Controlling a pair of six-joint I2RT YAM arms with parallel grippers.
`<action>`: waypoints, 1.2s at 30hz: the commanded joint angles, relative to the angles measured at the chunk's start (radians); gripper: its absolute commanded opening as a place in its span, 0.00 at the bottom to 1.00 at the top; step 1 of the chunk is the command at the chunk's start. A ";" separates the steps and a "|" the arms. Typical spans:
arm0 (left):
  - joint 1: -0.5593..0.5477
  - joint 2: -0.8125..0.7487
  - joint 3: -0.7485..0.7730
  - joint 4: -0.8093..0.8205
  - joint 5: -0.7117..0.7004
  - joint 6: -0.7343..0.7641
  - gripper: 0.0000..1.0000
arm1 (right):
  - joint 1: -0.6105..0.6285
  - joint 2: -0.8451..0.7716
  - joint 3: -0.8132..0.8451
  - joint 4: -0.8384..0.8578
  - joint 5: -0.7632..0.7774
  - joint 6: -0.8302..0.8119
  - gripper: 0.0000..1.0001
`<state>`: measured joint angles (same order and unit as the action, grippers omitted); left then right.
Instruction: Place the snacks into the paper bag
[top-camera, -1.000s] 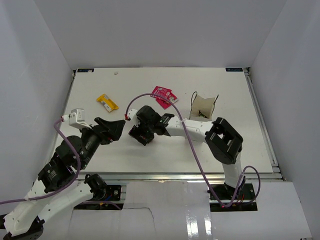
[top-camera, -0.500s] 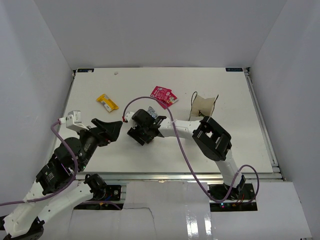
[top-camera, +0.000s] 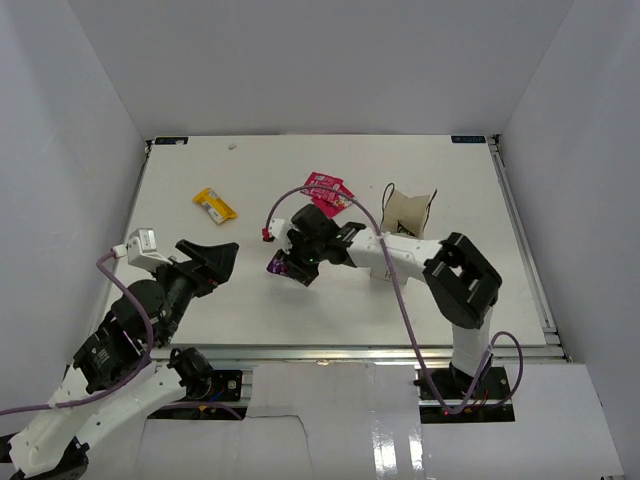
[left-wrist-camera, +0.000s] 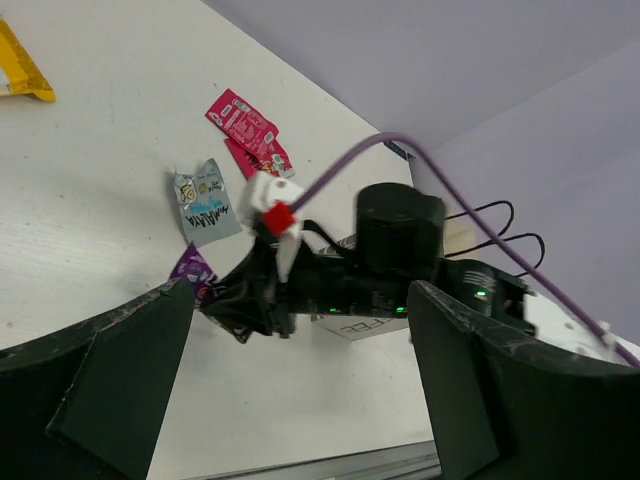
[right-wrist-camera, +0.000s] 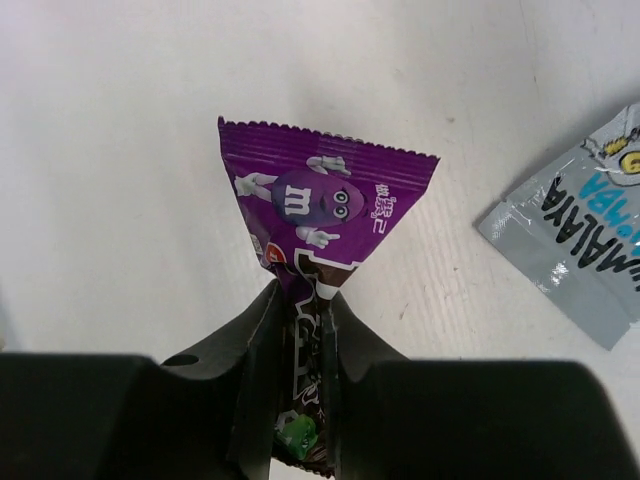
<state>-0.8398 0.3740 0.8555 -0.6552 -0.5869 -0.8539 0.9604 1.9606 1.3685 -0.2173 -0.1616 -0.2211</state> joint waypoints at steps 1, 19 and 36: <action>0.002 -0.012 -0.035 -0.015 -0.027 -0.051 0.98 | -0.051 -0.185 -0.038 0.026 -0.321 -0.156 0.18; 0.001 0.048 -0.122 0.071 -0.005 -0.051 0.98 | -0.562 -0.721 0.032 -0.146 -0.558 -0.204 0.15; 0.002 0.100 -0.138 0.124 0.035 -0.017 0.98 | -0.749 -0.856 -0.233 0.051 -0.467 -0.101 0.20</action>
<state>-0.8398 0.4885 0.7277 -0.5457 -0.5648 -0.8787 0.2218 1.1126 1.1656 -0.2665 -0.6357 -0.3611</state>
